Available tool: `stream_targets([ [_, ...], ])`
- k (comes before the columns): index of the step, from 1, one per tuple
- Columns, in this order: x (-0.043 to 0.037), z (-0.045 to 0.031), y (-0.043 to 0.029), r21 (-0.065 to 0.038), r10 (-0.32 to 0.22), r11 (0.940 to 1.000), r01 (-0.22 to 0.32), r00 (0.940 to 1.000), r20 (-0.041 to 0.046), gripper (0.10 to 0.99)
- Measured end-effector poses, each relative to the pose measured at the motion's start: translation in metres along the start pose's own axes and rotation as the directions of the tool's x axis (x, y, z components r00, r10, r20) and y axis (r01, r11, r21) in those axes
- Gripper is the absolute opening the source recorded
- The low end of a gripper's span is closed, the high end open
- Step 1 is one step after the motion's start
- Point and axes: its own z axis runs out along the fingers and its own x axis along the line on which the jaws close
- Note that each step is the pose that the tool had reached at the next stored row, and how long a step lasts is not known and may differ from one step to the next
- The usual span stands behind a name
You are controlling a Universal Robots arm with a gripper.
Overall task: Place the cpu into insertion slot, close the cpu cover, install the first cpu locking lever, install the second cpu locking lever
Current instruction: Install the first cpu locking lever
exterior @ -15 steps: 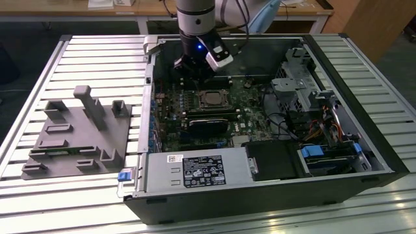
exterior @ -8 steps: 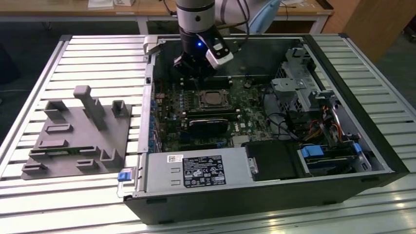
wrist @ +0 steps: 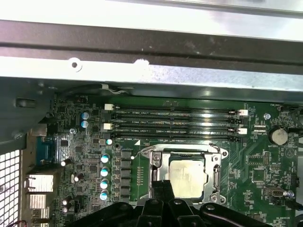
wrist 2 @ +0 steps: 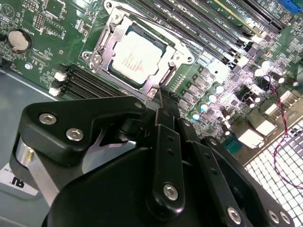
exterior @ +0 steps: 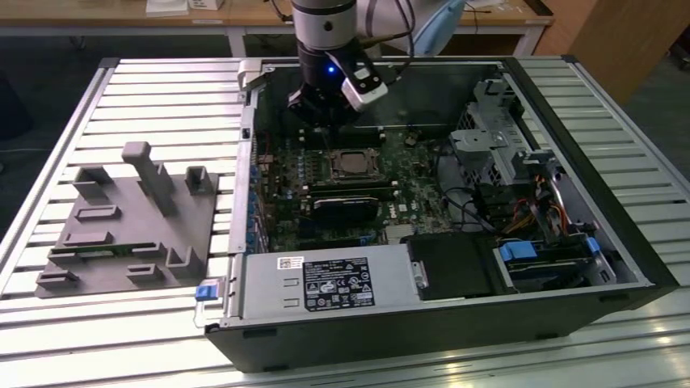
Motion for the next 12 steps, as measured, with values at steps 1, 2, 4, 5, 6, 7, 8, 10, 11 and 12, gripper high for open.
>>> stream_targets([
  [1,0.0004,0.0000,0.0000,0.000,0.000,1.0000,0.000,1.0000,0.0001,0.106],
  [2,0.0014,-0.0002,0.0000,0.000,0.000,1.0000,0.000,1.0000,0.0000,0.106],
  [4,0.0047,-0.0004,0.0001,0.000,0.000,1.0000,0.000,1.0000,0.0000,0.106],
  [5,0.0068,-0.0005,0.0001,0.000,0.000,1.0000,0.000,1.0000,0.0001,0.106],
  [6,0.0090,-0.0007,0.0002,0.000,0.000,1.0000,0.000,1.0000,0.0001,0.106],
  [7,0.0111,-0.0009,0.0002,0.000,0.000,1.0000,0.000,1.0000,0.0000,0.106],
  [8,0.0131,-0.0011,0.0002,0.000,0.000,1.0000,0.000,1.0000,0.0000,0.106],
  [10,0.0165,-0.0013,0.0003,0.000,0.000,1.0000,0.000,1.0000,0.0001,0.106],
  [11,0.0180,-0.0014,0.0003,0.000,0.000,1.0000,0.000,1.0000,0.0001,0.106],
  [12,0.0195,-0.0015,0.0003,0.000,0.000,1.0000,0.000,1.0000,0.0001,0.106],
])
